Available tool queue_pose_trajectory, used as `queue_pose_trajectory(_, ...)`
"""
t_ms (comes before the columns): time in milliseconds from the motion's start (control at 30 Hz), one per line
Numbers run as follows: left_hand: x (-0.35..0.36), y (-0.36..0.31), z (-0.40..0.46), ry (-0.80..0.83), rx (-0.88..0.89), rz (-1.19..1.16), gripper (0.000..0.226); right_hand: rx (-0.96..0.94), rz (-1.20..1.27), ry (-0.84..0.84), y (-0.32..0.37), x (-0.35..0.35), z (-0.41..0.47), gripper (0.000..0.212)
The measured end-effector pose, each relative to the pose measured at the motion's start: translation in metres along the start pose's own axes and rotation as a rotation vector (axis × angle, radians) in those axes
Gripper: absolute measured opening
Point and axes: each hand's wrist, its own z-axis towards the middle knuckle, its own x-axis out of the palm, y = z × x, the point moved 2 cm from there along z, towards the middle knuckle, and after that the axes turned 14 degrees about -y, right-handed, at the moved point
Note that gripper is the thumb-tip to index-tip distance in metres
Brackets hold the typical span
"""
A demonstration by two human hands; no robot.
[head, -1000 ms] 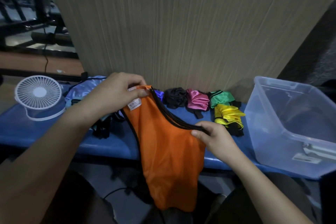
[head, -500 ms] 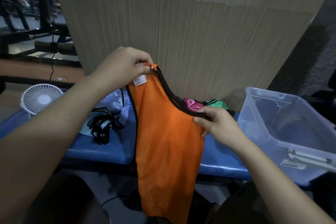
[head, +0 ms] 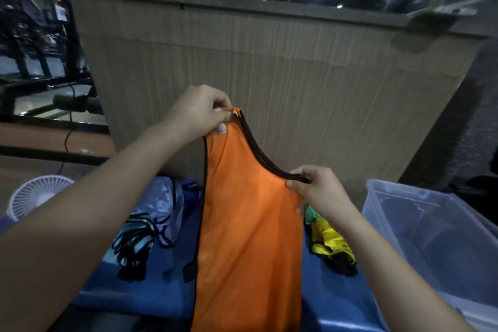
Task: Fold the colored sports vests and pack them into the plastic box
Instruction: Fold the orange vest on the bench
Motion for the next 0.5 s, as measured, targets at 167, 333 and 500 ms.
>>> queue_pose_trajectory(167,0.015,0.009,0.023,-0.022,0.019,-0.031,0.011,0.036,0.067,-0.047,-0.005,0.01,0.038,0.015)
queue_pose_trajectory(333,0.028,0.014,0.046,-0.032,0.052,-0.026,0.009,0.017,0.049,-0.074,-0.015,0.023,0.073,0.014)
queue_pose_trajectory(500,0.043,0.025,0.066,-0.068,0.082,0.004,0.006,-0.008,0.035,-0.103,-0.022,0.035,0.098,0.015)
